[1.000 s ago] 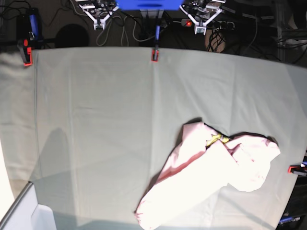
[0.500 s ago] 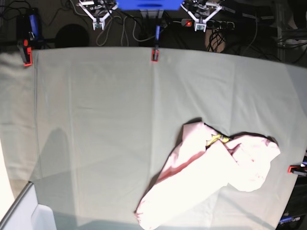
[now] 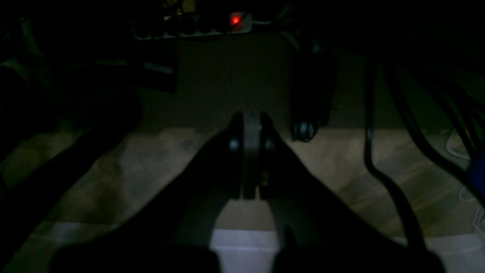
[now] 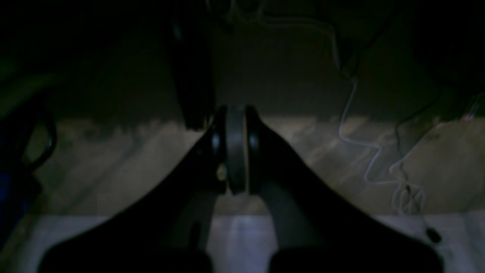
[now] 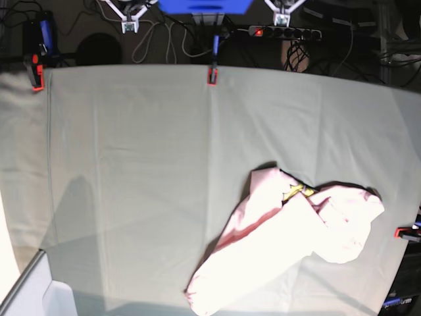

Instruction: Layout the t-shirt on the table in an organized manner, then fold the t-shirt properly

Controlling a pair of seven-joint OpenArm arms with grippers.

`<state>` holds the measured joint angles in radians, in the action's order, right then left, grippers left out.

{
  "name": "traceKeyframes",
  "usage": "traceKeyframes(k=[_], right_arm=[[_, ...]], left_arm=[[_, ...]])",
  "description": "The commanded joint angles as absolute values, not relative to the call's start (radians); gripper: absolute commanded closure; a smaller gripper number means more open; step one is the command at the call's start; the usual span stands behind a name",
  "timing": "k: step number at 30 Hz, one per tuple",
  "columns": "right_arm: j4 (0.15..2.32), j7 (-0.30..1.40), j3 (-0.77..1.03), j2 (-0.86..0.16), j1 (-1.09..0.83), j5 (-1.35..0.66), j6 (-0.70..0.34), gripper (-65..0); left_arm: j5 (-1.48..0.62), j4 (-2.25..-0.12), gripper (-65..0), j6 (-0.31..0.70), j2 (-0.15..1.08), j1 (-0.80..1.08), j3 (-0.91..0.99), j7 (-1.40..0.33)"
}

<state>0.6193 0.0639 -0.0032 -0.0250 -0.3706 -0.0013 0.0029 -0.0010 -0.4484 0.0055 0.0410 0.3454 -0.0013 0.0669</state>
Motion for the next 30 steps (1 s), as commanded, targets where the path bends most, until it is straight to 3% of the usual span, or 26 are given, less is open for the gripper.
traceKeyframes(k=[1, 8, 14, 19, 30], right_arm=[[0.661, 0.061, -0.005, -0.028, -0.409, -0.004, -0.005, 0.0], [0.96, 0.062, -0.002, -0.05, -0.599, -0.005, -0.005, 0.0], [1.287, 0.062, 0.002, -0.073, -0.774, -0.005, -0.005, 0.0], [1.552, 0.062, 0.004, -0.079, -0.889, -0.005, -0.005, 0.0], [1.951, 0.062, -0.004, -0.076, -0.966, -0.005, -0.005, 0.0]], left_arm=[[-0.001, -0.478, 0.0, 0.004, 0.054, 0.374, -0.001, 0.076], [-0.001, -0.765, 0.0, 0.004, 0.087, 0.559, 0.001, 0.074], [-0.005, -1.136, 0.0, 0.004, 0.114, 0.733, 0.002, 0.001], [-0.154, -1.428, 0.0, 0.004, 0.156, 0.822, 0.002, -0.105], [-0.291, -1.764, 0.0, -0.004, 0.266, 0.901, 0.022, -0.139]])
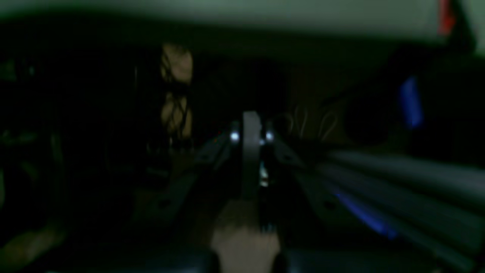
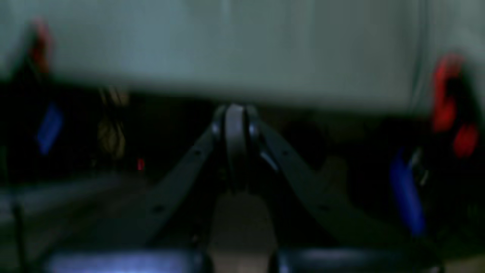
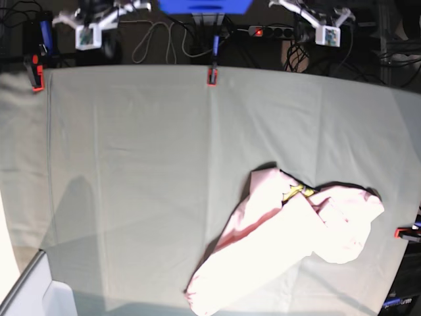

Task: Layout the t-shirt on the table in an organized manner, then fold the t-shirt properly
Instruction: 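Lower the left gripper onto the crumpled pink t-shirt and grasp it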

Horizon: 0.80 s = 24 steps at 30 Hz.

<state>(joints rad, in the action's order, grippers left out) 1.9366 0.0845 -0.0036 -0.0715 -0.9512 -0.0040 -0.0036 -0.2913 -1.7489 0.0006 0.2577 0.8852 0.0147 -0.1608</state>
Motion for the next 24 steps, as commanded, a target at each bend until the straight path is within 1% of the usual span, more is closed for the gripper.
traceKeyframes(k=[1, 5, 9, 11, 15, 17, 18, 20, 22, 24], right_arm=[[1.971, 0.062, -0.005, -0.074, -0.944, -0.005, -0.005, 0.0], [2.012, 0.062, -0.028, -0.064, -0.854, -0.005, -0.005, 0.0], [2.011, 0.077, -0.042, -0.033, -0.771, -0.005, -0.005, 0.0], [2.011, 0.116, -0.042, -0.005, -0.728, -0.005, -0.005, 0.0], [2.012, 0.254, -0.041, 0.047, -0.644, -0.005, -0.005, 0.0], [2.012, 0.312, -0.041, 0.056, -0.615, -0.005, -0.005, 0.0], [2.012, 0.331, -0.041, 0.056, -0.605, -0.005, -0.005, -1.3], [2.012, 0.34, -0.041, 0.056, -0.591, -0.005, -0.005, -3.8], [2.018, 0.34, -0.041, 0.051, -0.582, -0.005, -0.005, -5.5], [2.025, 0.346, -0.041, 0.051, -0.567, -0.005, -0.005, -7.2]], left_arm=[[-0.291, -1.785, 0.0, -0.004, 0.263, 0.9, 0.045, -0.142], [-0.291, -1.839, 0.0, -0.004, 0.208, 0.888, 0.142, -0.143], [-0.292, -1.89, 0.0, 0.004, 0.156, 0.822, 0.211, -0.145], [-0.292, -1.902, 0.0, 0.004, 0.154, 0.782, 0.214, -0.145], [-0.292, -1.897, -0.1, 0.004, 0.147, 0.696, 0.209, -0.148], [-0.292, -1.897, -0.2, 0.004, 0.145, 0.651, 0.209, -0.202], [-0.292, -1.9, -0.9, 0.004, 0.143, 0.628, 0.209, -0.245], [-0.294, -1.902, -5.1, 0.004, 0.124, 0.565, 0.213, -0.326], [-0.294, -1.902, -13.5, -0.001, 0.091, 0.509, 0.22, -0.381], [-0.292, -1.893, -25.0, 0.002, 0.081, 0.456, 0.22, -0.417]])
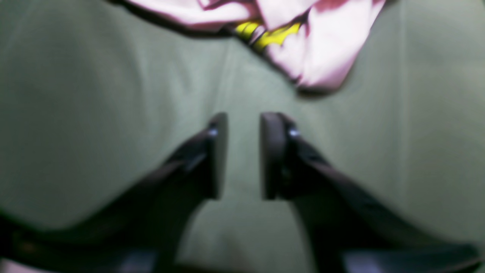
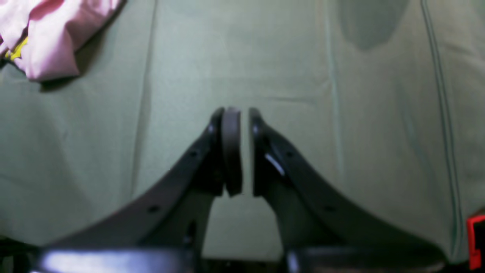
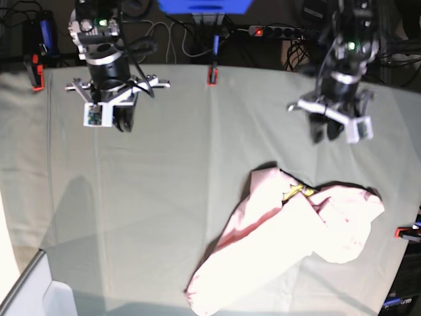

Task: Layout the t-shirt on the table in an organized manner, then fold the t-shirt properly
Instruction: 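Lower the left gripper onto the crumpled pink t-shirt and grasp it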

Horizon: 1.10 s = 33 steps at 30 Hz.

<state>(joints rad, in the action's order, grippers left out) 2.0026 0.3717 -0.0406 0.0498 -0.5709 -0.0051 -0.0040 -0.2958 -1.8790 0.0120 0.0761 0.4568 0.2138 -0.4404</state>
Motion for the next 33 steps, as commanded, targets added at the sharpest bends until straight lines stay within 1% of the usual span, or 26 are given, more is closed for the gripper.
traceKeyframes(k=[1, 2, 4, 5, 6, 10, 16, 18, 23, 27, 28, 31, 33], right_arm=[[2.026, 0.346, -0.041, 0.051, -0.561, -0.005, -0.005, -8.2], [2.028, 0.346, -0.041, 0.051, -0.555, -0.005, -0.005, -9.0], [2.032, 0.344, -0.041, 0.051, -0.553, -0.005, -0.005, -9.8], [2.035, 0.346, -0.041, 0.053, -0.553, -0.005, -0.005, -9.8], [2.035, 0.346, -0.041, 0.053, -0.552, -0.005, -0.005, -9.9], [2.035, 0.348, -0.035, 0.054, -0.549, -0.005, -0.004, -9.8], [2.034, 0.343, -0.038, 0.048, -0.532, -0.005, -0.005, -10.2], [2.032, 0.343, -0.036, 0.03, -0.53, -0.005, -0.005, -10.6], [2.032, 0.343, -0.038, 0.025, -0.556, -0.005, -0.005, -20.9], [2.031, 0.346, -0.038, 0.024, -0.575, -0.005, -0.005, -29.3], [2.031, 0.348, -0.038, 0.024, -0.576, -0.005, -0.005, -30.6], [2.031, 0.346, -0.038, 0.022, -0.595, -0.004, -0.005, -31.0], [2.031, 0.346, -0.036, 0.022, -0.595, -0.002, -0.005, -31.0]], left_arm=[[-0.292, -1.89, -31.6, 0.002, 0.079, 0.427, 0.22, -0.432], [-0.292, -1.89, -37.8, 0.002, 0.076, 0.4, 0.216, -0.446], [-0.292, -1.883, -47.0, 0.002, 0.076, 0.357, 0.209, -0.466], [-0.292, -1.874, -49.6, 0.004, 0.074, 0.337, 0.209, -0.472], [-0.292, -1.868, -50.7, 0.004, 0.074, 0.317, 0.209, -0.476], [-0.292, -1.79, -50.8, 0.004, 0.076, 0.225, 0.216, -0.475], [-0.292, -1.595, -50.9, 0.004, 0.076, 0.084, 0.219, -0.466], [-0.292, -1.534, -51.0, 0.004, 0.074, 0.033, 0.217, -0.466], [-0.292, -1.423, -51.1, 0.004, 0.036, -0.085, 0.239, -0.466], [-0.292, -1.342, -51.2, 0.004, 0.035, -0.16, 0.236, -0.466], [-0.292, -1.305, -51.2, 0.004, 0.035, -0.185, 0.237, -0.464], [-0.292, -1.225, -51.2, 0.004, 0.033, -0.232, 0.24, -0.461], [-0.292, -1.167, -51.2, 0.004, 0.033, -0.252, 0.234, -0.414]])
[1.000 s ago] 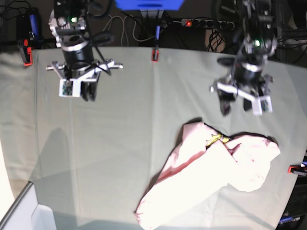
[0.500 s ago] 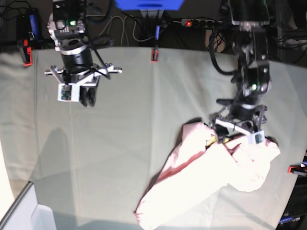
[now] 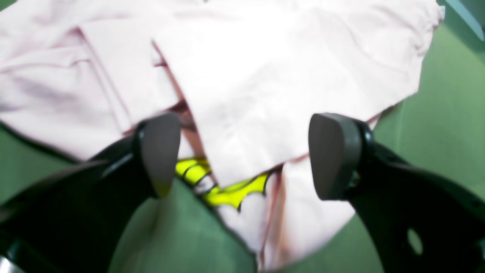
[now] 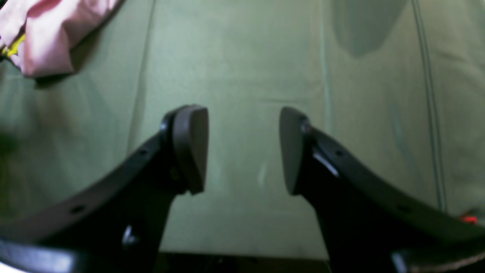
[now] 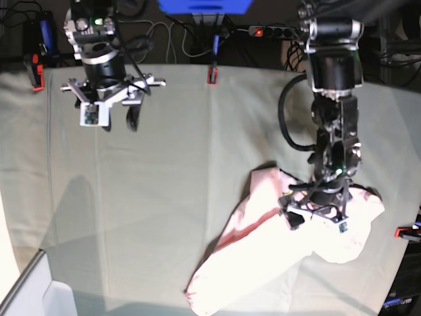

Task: Layout the t-shirt on the table in an organized manner, then fold the t-shirt properly
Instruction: 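Lower the left gripper onto the crumpled pink t-shirt and grasp it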

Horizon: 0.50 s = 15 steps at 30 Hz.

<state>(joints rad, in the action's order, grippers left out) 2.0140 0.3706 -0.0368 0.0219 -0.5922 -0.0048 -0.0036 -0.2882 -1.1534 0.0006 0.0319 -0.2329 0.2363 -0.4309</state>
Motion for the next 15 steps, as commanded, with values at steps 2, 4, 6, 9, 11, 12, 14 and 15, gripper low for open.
traceKeyframes(k=[2, 4, 6, 9, 11, 12, 14, 15], right_arm=[[2.031, 0.346, -0.036, 0.022, -0.595, -0.002, -0.005, -31.0], [2.031, 0.346, -0.036, 0.022, -0.595, -0.002, -0.005, -31.0], [2.031, 0.346, -0.035, 0.016, -0.596, -0.001, -0.005, -31.0], [2.029, 0.348, -0.035, 0.001, -0.596, -0.001, -0.005, -30.9], [2.029, 0.348, -0.033, 0.001, -0.596, -0.001, -0.005, -30.9], [2.029, 0.348, -0.027, 0.001, -0.596, -0.001, -0.005, -30.9], [2.029, 0.348, -0.024, 0.001, -0.595, -0.001, -0.005, -30.9], [2.029, 0.348, -0.021, 0.001, -0.595, -0.001, -0.005, -30.9]], left_arm=[[-0.292, -1.118, -51.2, 0.004, 0.033, -0.266, 0.232, -0.355], [-0.292, -1.079, -51.2, -0.002, 0.022, -0.275, 0.232, -0.329], [-0.292, -1.053, -51.2, -0.002, 0.015, -0.278, 0.24, -0.323], [-0.292, -1.05, -51.2, -0.002, 0.013, -0.275, 0.234, -0.323], [-0.292, -1.043, -51.2, 0.001, 0.012, -0.278, 0.234, -0.323], [-0.292, -1.043, -51.2, 0.002, 0.01, -0.28, 0.234, -0.323], [-0.292, -1.043, -51.2, 0.002, -0.007, -0.28, 0.232, -0.323], [-0.292, -1.043, -51.2, 0.002, -0.012, -0.282, 0.232, -0.323]])
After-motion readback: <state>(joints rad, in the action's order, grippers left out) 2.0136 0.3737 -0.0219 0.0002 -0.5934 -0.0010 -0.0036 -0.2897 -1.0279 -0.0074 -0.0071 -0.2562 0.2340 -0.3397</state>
